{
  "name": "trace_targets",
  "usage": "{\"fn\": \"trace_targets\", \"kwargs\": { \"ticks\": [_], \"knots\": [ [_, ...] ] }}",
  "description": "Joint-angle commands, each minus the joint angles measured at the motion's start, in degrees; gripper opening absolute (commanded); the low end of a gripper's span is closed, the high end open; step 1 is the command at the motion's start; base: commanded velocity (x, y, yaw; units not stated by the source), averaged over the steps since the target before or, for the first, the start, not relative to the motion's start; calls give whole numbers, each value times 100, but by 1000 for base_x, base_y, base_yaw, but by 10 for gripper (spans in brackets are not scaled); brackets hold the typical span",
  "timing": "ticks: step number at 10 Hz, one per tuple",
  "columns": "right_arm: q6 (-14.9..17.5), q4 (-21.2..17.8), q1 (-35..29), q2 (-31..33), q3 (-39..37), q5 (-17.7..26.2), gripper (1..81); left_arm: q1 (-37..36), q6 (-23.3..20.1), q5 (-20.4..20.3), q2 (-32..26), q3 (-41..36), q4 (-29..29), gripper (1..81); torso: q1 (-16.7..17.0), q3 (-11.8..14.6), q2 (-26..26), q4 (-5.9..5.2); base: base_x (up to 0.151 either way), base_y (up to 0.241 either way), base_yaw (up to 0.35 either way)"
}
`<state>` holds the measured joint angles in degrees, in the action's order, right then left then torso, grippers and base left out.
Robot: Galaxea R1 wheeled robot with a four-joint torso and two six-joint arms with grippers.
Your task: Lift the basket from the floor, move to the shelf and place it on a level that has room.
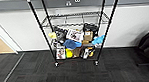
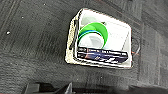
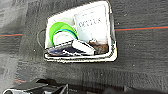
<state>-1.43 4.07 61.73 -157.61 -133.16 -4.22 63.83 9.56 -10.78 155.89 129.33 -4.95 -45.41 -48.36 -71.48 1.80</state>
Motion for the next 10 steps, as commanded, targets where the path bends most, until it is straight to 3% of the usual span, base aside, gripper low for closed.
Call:
{"fn": "trace_targets", "kwargs": {
  "ticks": [1,4,7,10],
  "knots": [
    [-16,-47,-367,122,37,255,811,-279,29,260,-58,57,-41,811,-360,2,-557,0,0,0,0],
    [-16,-56,-394,131,-16,255,811,-384,29,269,162,550,-85,811,-727,-17,-1141,0,0,0,0],
    [-24,-64,-472,105,-25,333,811,-656,29,603,266,558,-94,811,-1097,-17,-1731,0,0,0,0],
    [-24,-64,-490,96,-51,334,811,-709,29,621,364,567,-76,811,-1473,-17,-2330,0,0,0,0]
  ]
}}
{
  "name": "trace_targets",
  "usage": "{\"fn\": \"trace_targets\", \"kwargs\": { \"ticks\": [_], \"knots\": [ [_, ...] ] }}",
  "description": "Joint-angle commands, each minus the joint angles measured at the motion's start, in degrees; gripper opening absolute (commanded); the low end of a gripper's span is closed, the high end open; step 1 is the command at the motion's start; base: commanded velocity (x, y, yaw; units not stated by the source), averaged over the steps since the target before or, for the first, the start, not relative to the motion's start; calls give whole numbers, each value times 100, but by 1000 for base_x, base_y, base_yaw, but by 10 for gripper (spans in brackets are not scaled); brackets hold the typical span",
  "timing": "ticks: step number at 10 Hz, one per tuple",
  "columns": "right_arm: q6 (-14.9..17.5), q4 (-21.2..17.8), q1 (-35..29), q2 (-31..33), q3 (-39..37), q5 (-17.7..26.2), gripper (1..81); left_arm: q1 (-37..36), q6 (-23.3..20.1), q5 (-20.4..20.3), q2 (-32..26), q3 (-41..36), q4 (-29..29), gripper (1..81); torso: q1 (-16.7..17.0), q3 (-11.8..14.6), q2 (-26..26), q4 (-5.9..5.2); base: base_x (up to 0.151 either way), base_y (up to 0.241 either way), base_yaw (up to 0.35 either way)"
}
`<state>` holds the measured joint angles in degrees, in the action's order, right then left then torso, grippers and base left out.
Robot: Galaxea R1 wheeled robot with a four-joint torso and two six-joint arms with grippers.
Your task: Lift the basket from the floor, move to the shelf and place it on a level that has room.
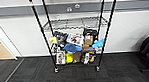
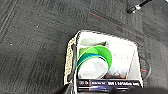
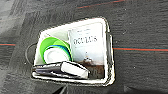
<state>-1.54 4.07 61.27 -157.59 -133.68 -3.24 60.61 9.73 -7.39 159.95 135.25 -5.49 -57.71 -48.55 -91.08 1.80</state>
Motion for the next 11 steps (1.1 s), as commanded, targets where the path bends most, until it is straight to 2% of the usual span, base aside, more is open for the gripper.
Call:
{"fn": "trace_targets", "kwargs": {
  "ticks": [1,3,7,9,11],
  "knots": [
    [-13,-73,-444,93,-16,236,811,-387,12,282,-42,-25,-32,811,-361,-471,-560,0,0,0,0],
    [-13,-99,-497,93,-43,236,811,-387,12,282,-59,-25,-40,811,-549,-643,-868,0,0,0,0],
    [-13,-82,-813,102,-60,324,811,-536,12,405,-139,-25,-93,811,-1034,-1330,-1634,0,0,0,0],
    [-13,-91,-1032,93,-60,465,811,-668,12,536,-156,-25,-93,811,-1281,-1163,-2023,0,0,0,0],
    [-13,-91,-1234,58,-60,614,811,-765,12,545,-121,-25,-101,811,-1465,-1303,-2300,0,0,0,0]
  ]
}}
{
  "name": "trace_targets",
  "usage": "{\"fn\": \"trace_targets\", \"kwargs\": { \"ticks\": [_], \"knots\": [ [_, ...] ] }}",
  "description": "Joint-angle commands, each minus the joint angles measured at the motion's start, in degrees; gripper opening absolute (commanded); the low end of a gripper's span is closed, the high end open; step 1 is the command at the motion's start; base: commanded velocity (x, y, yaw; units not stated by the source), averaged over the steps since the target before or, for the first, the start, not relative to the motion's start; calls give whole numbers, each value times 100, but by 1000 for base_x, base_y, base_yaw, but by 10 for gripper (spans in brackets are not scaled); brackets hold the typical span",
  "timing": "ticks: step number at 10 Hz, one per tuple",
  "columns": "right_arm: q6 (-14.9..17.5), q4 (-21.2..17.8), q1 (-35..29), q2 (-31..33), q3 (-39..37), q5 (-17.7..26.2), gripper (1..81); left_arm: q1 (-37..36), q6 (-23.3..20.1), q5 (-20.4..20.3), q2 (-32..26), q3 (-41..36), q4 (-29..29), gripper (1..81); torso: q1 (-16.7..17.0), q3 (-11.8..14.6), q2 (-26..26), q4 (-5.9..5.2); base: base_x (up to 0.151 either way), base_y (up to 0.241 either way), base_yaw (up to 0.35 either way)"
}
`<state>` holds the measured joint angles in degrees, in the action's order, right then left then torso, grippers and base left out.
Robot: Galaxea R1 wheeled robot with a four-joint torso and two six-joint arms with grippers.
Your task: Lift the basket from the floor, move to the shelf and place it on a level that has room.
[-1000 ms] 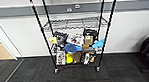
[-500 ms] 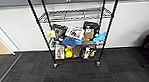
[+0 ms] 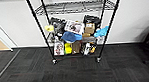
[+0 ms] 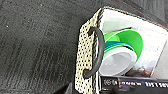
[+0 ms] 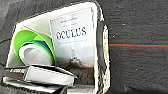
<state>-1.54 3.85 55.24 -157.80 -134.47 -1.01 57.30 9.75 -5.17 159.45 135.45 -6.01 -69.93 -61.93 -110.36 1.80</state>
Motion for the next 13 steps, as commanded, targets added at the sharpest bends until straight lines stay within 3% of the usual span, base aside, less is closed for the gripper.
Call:
{"fn": "trace_targets", "kwargs": {
  "ticks": [1,10,11,13],
  "knots": [
    [-13,-69,-693,70,19,461,811,-443,9,324,-71,-45,-49,811,-361,2,-560,0,0,0,0],
    [-22,-130,-869,9,-87,585,811,-934,9,569,140,-45,-23,811,-1475,-6,-2343,0,0,0,0],
    [-22,-201,-895,9,-87,585,811,-943,9,718,131,-80,-32,811,-1226,-304,-1965,0,0,0,0],
    [-22,-201,-895,-35,-139,576,811,-935,9,772,123,-80,-23,811,-1318,-554,-2116,0,0,0,0]
  ]
}}
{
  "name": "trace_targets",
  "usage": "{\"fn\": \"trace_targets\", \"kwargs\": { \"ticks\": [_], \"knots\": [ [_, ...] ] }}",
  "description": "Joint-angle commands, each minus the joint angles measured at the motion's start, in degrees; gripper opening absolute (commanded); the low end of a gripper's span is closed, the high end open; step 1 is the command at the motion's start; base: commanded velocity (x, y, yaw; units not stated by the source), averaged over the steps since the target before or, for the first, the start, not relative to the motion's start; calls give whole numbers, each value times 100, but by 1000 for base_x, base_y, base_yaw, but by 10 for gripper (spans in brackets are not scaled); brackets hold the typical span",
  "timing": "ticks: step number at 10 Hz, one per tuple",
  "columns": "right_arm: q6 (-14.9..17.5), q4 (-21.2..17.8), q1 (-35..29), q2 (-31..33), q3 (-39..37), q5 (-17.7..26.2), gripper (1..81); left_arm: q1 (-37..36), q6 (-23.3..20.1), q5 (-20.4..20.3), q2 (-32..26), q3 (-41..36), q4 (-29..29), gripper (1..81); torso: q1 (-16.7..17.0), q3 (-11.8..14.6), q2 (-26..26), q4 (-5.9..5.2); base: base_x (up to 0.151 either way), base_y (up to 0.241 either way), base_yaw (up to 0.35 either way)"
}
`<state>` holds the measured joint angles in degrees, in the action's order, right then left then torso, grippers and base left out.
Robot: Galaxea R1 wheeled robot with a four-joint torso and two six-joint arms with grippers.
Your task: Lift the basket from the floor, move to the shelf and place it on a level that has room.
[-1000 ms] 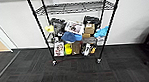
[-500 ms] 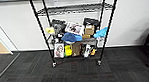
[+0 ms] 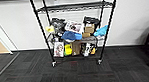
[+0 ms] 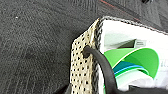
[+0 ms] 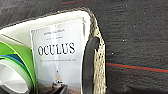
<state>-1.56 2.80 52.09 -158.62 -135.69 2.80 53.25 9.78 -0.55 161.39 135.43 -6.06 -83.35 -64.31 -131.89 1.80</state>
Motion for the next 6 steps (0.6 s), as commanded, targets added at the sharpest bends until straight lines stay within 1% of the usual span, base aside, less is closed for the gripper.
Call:
{"fn": "trace_targets", "kwargs": {
  "ticks": [1,2,3,4,6],
  "knots": [
    [-20,-87,-589,-22,-105,168,811,-530,7,310,-71,-77,-27,811,0,9,2,0,0,0,0],
    [-20,-105,-616,-110,-254,150,811,-538,7,310,-63,-77,-18,811,-5,-112,-2,0,0,0,0],
    [-20,-122,-642,-207,-377,133,811,-530,7,310,-37,-77,-9,811,-9,-147,-2,0,0,0,0],
    [-37,-157,-694,-268,-431,124,811,-538,-2,284,-2,-77,17,811,-11,-175,-4,0,0,0,0],
    [-204,-254,-861,-304,-387,106,811,-530,-11,196,16,-86,26,811,-11,-164,-4,0,0,0,0]
  ]
}}
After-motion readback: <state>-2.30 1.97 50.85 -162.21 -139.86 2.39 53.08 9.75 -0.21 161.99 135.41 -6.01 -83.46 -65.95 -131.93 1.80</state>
